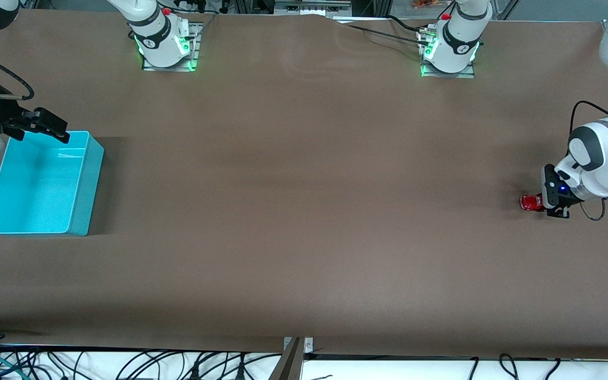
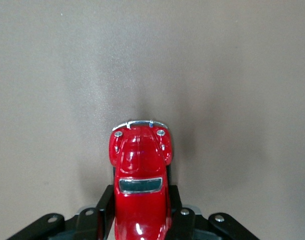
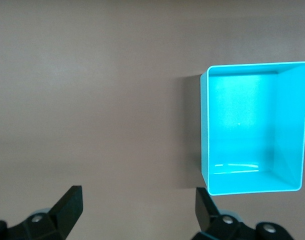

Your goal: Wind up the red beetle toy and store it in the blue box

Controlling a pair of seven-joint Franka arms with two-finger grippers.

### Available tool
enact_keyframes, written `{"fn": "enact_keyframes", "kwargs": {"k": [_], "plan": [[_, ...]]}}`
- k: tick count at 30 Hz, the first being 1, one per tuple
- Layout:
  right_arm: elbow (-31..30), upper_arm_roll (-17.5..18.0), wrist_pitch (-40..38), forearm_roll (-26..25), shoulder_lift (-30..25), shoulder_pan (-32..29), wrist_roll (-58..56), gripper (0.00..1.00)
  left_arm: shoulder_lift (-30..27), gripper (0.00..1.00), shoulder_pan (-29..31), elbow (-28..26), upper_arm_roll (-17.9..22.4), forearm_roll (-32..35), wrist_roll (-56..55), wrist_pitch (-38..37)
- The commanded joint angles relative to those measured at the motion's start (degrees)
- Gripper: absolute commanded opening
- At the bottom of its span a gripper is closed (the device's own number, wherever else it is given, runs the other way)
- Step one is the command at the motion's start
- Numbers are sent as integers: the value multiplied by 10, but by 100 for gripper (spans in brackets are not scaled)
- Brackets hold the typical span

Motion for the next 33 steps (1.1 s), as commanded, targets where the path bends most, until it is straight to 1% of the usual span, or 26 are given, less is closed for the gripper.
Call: {"fn": "enact_keyframes", "kwargs": {"k": [1,6,7,8,9,10,11,12,13,30,33], "plan": [[8,1,-10,1,-3,0,-1,100,57,13,11,-5,15,10,21,5],[8,1,-10,2,-3,0,-1,100,56,14,10,-5,15,10,21,5],[8,1,-10,2,-3,0,-1,100,56,16,10,-5,15,10,21,5],[8,1,-10,2,-3,0,-1,100,56,20,10,-5,15,10,20,5],[8,1,-10,1,-3,0,-1,100,55,26,10,-5,15,10,20,5],[8,1,-10,1,-3,0,-1,100,54,37,11,-5,15,10,20,5],[8,1,-10,2,-3,0,-1,100,53,55,10,-5,14,10,20,5],[8,1,-10,2,-3,0,-1,100,52,85,11,-5,14,7,20,5],[8,1,-10,1,-3,0,-1,100,51,100,11,-5,14,4,20,5],[8,1,-10,2,-3,0,-1,100,39,100,7,-4,14,1,12,5],[8,1,-10,2,-3,0,-1,100,39,100,6,4,14,2,12,5]]}}
